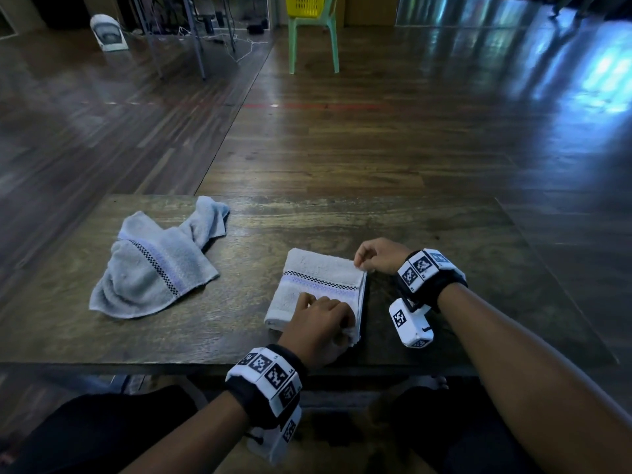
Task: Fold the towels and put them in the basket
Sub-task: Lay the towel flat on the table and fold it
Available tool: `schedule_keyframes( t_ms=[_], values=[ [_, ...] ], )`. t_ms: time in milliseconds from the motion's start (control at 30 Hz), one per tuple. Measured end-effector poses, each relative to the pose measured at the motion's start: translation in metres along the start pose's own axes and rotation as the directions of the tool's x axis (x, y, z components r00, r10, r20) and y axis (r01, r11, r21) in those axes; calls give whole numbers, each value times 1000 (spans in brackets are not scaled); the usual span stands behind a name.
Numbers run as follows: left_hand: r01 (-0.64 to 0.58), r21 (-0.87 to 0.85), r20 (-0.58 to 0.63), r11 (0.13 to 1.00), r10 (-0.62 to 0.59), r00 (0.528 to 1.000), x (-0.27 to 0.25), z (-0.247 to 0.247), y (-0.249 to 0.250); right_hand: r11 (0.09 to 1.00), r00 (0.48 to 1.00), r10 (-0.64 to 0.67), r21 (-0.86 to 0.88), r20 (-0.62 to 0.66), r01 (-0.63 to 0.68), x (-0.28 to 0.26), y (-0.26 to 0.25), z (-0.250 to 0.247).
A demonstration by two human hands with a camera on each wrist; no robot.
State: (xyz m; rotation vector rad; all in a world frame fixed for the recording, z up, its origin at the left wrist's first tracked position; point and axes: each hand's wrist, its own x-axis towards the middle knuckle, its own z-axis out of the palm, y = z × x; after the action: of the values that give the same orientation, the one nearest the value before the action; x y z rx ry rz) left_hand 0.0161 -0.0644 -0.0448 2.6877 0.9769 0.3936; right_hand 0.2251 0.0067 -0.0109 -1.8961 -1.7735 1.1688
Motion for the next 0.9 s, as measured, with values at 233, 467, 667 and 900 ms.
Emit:
schedule_keyframes(
  t_ms=[233,467,667,900],
  values=[
    [-30,19,114,999,28,993,3,-14,-2,994,997,30,-100,-75,-37,0,-1,2],
    [157,143,97,977,-172,980,16,-46,-48,870,983,-35,-490,-180,-59,-26,-22,6],
    [181,261,290,948,-256,922,23,-48,-75,843,947,-72,-488,314,226,-85,-49,40],
    [130,413,277,902,-260,925,16,-52,-70,741,978,59,-665,202,93,-93,-31,36]
  ],
)
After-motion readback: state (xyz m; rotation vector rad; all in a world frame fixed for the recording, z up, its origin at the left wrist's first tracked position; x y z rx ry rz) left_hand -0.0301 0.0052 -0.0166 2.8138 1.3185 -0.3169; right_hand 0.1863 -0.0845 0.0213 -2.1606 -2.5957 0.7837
